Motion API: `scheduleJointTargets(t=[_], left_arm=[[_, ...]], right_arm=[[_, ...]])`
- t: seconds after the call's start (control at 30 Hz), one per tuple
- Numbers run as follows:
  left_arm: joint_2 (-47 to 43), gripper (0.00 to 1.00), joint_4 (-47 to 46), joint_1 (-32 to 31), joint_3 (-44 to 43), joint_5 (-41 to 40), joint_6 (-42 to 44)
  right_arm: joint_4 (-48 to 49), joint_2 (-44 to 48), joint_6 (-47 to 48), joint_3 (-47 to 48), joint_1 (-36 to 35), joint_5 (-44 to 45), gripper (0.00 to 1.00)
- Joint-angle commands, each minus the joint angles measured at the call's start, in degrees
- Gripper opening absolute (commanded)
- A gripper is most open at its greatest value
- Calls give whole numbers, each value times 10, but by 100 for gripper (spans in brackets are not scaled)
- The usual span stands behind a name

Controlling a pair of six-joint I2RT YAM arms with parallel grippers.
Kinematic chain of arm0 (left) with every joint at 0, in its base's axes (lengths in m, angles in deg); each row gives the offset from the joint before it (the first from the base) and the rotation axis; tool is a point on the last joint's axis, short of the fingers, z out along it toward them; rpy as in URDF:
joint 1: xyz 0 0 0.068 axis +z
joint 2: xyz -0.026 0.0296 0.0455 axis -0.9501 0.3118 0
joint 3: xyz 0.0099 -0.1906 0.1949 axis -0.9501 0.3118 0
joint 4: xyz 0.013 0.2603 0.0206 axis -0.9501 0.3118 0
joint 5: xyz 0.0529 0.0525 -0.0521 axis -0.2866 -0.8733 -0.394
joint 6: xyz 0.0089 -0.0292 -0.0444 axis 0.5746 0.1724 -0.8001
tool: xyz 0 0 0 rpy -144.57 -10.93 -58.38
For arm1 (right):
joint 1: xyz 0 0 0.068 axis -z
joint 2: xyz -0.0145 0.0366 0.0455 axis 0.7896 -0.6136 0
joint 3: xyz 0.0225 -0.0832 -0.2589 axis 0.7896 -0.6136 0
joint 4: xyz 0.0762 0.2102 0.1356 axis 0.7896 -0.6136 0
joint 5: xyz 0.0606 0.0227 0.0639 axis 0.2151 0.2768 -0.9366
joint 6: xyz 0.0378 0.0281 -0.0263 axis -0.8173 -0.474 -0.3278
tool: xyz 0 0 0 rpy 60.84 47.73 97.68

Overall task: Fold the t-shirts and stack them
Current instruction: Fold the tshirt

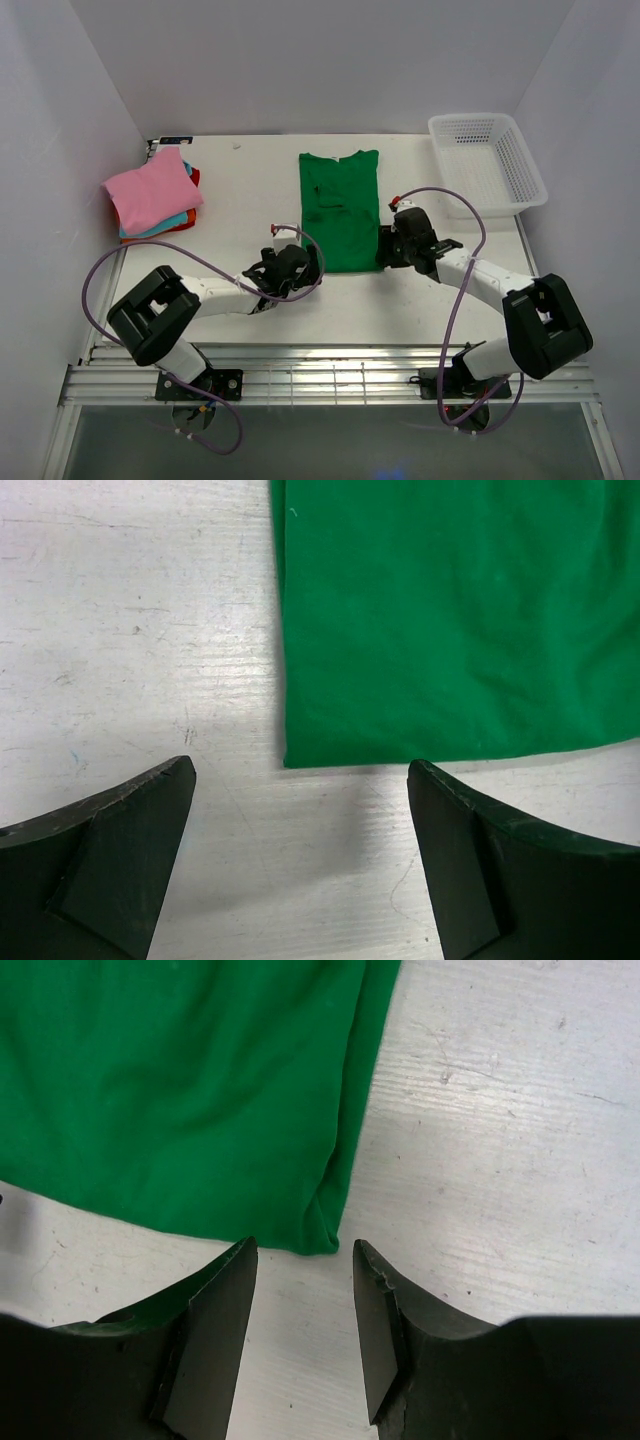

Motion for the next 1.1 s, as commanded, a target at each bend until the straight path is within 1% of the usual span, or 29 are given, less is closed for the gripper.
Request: scheduleJointTargets(t=[0.0, 0.13, 0.27, 0.6, 0.9, 1.07], left_arm=[[-16, 98, -26, 4, 4, 14, -9], [-6, 98, -51, 14, 8, 40, -7], [5, 98, -104, 37, 27, 97, -9], [55, 98, -134, 53, 29, 146, -14], [66, 96, -143, 53, 30, 169, -22], [72, 95, -130, 53, 22, 180, -15]], right_arm=[[41, -15, -10, -4, -1, -12, 50], [52, -30, -10, -1, -2, -10, 50], [58, -48, -10, 2, -2, -6, 50], [57, -63, -13, 1, -2, -2, 50], [90, -83, -22, -15, -1, -9, 49], [88, -95, -27, -18, -1, -5, 49]])
